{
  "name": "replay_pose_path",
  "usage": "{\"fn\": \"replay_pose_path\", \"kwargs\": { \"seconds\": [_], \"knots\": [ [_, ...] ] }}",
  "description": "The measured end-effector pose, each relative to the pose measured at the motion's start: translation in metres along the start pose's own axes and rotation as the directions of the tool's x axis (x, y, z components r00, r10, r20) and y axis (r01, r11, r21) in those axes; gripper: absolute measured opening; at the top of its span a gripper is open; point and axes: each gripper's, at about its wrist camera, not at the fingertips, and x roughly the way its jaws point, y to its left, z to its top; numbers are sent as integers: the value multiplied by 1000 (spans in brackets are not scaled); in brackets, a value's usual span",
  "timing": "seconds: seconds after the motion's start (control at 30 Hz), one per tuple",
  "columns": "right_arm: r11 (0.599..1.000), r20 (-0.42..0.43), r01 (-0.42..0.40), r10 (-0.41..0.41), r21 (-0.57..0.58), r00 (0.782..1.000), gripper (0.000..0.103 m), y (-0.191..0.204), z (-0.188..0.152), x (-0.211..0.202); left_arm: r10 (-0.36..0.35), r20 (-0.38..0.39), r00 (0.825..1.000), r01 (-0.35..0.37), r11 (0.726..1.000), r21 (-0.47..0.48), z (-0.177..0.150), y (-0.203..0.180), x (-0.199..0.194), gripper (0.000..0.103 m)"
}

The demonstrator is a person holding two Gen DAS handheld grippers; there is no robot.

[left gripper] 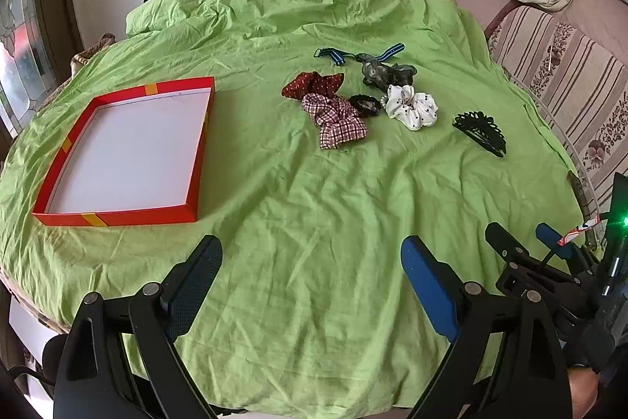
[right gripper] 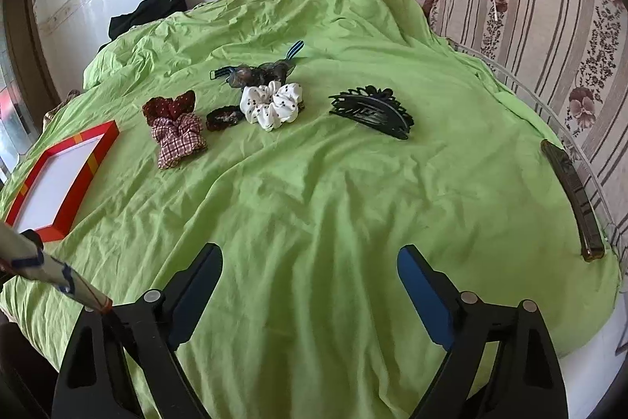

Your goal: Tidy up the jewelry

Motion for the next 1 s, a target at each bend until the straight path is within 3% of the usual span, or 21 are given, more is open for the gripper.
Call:
{"fn": "replay_pose_path", "kwargs": {
  "seconds": [0.77, 1.0],
  "knots": [
    [998, 56, 25, -28, 51, 998, 90, -11, 2, -6, 43, -22, 999, -44, 999, -17, 0, 3, 12, 92],
    [999, 16, -4, 3, 37, 1000, 90, -11, -2, -5, 68, -36, 997, -68, 998, 14, -3, -4, 10, 92]
  ]
}}
